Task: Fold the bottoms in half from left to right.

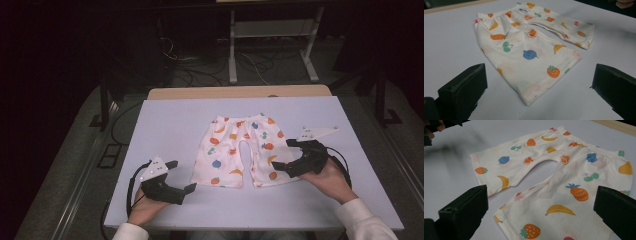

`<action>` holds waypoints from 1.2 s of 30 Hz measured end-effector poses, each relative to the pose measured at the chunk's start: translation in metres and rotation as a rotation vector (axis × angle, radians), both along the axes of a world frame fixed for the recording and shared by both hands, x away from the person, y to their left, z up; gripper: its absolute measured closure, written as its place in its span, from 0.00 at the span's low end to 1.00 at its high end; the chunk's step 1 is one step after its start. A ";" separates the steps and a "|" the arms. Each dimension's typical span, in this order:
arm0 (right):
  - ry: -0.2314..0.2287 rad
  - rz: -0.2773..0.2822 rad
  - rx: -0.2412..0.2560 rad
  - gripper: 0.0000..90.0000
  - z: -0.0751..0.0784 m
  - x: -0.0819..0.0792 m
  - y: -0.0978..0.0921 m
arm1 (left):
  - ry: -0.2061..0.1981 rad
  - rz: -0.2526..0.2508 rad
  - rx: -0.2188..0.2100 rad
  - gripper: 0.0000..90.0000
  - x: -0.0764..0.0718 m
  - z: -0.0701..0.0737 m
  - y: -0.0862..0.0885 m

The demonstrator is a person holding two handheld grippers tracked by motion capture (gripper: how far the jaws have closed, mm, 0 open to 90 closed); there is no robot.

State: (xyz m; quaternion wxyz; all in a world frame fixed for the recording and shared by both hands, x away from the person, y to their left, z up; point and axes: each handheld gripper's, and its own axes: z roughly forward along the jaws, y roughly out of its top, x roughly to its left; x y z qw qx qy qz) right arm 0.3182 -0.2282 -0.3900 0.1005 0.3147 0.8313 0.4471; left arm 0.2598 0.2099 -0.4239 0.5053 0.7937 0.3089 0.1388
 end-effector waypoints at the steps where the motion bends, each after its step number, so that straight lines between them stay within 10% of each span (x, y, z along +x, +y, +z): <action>1: 0.000 0.000 0.000 0.00 0.000 0.000 0.000 | -0.001 0.000 -0.001 0.00 0.000 0.000 0.000; 36: -0.005 -0.005 -0.001 0.00 0.017 0.036 0.019 | 0.002 -0.012 0.004 0.00 0.003 -0.001 -0.001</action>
